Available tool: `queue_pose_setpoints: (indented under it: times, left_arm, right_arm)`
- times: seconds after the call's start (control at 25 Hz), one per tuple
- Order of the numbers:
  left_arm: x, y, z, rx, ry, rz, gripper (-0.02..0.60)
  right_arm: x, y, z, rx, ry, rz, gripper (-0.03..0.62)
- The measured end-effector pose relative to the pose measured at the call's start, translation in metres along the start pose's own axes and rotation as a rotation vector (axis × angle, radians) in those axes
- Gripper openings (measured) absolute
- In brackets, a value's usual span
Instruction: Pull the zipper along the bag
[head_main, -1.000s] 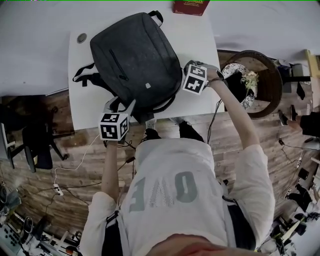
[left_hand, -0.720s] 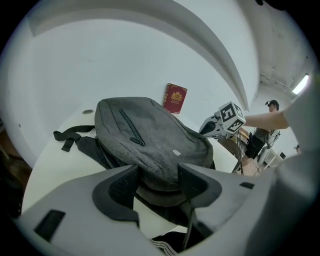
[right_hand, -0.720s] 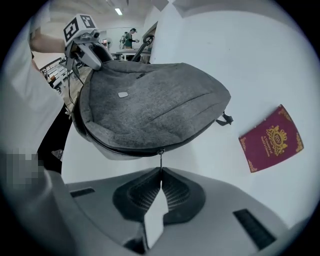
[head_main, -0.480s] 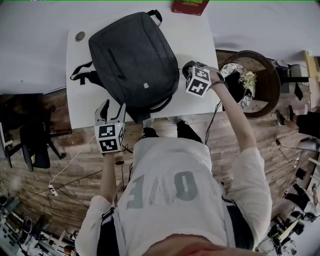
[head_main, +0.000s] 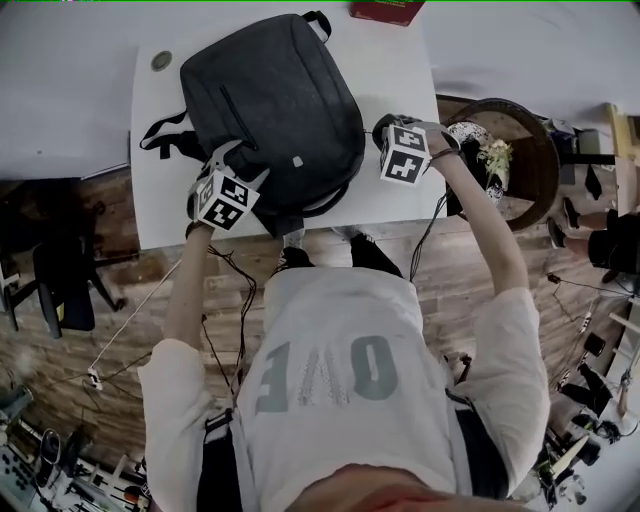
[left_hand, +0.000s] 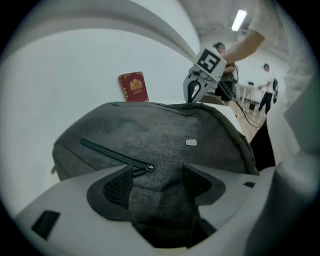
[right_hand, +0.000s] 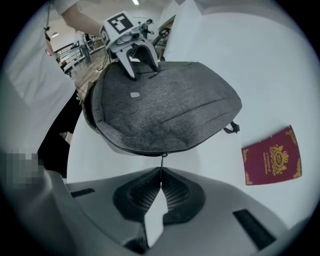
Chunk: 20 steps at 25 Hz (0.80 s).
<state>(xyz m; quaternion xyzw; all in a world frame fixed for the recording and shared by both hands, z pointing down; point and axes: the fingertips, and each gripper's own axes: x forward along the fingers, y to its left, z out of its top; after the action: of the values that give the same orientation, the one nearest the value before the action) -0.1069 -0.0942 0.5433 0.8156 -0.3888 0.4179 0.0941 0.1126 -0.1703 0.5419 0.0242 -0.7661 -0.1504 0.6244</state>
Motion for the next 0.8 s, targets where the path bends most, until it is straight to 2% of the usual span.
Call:
queue_pose_setpoints:
  times: [0.08, 0.28, 0.52, 0.68, 0.8]
  left_arm:
    - [0.008, 0.003, -0.004, -0.038, -0.050, -0.051, 0.296]
    - [0.010, 0.005, -0.004, -0.040, -0.079, -0.053, 0.296]
    - [0.012, 0.004, -0.002, -0.049, -0.080, -0.061, 0.295]
    - [0.013, 0.005, 0.000, -0.052, -0.082, -0.061, 0.296]
    - [0.015, 0.004, 0.002, -0.060, -0.078, -0.060, 0.295]
  right_arm:
    - [-0.001, -0.002, 0.002, -0.046, 0.023, 0.016, 0.029]
    - [0.001, 0.010, 0.001, -0.117, 0.059, 0.091, 0.029]
    - [-0.012, 0.048, 0.006, -0.089, 0.052, 0.234, 0.031]
    - [0.000, 0.057, -0.002, -0.079, 0.065, 0.252, 0.031]
    - [-0.014, 0.070, 0.006, -0.063, 0.089, 0.314, 0.031]
